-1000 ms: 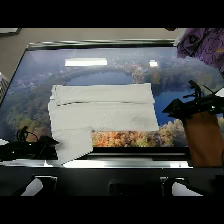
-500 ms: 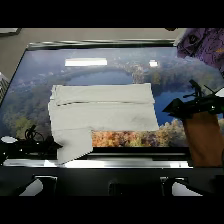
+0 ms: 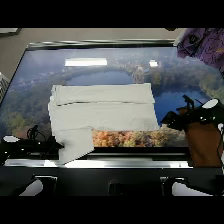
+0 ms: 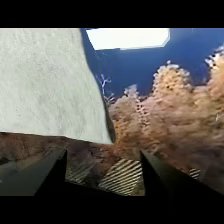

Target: Fold the clothes and pants, and hang the long-sleeved shirts on hangers.

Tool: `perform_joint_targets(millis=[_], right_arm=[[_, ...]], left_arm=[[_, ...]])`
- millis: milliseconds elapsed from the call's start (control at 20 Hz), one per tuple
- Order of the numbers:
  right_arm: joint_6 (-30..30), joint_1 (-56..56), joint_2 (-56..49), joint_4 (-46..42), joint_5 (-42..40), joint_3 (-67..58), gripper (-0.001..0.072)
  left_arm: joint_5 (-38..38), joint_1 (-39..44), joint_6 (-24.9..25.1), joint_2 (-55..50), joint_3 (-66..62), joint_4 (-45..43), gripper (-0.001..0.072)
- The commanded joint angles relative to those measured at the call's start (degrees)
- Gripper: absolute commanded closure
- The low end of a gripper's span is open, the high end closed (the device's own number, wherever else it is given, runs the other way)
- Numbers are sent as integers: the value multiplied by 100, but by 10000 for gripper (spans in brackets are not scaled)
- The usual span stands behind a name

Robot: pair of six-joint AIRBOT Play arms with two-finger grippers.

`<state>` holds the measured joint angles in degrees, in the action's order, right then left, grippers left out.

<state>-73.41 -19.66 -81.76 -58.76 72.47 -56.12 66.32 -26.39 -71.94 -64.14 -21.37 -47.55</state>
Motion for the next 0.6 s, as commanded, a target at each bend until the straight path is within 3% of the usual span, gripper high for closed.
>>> perform_joint_targets(millis=[0,300,350,500,550], right_arm=[[236,0,-236,544,-385,315,168],[299,223,-566,828,-216,404,176],[354,258,-564,879,-258,407,237],[354,308,-562,1034,-608,404,579],[358,308,-560,1174,-640,404,659]], left_arm=[[74,4,2,-2,-4,22,688],[74,4,0,-2,-20,24,687],[72,4,0,-2,-31,24,688],[83,4,-2,0,-79,24,688],[140,4,-4,2,-136,24,688]])
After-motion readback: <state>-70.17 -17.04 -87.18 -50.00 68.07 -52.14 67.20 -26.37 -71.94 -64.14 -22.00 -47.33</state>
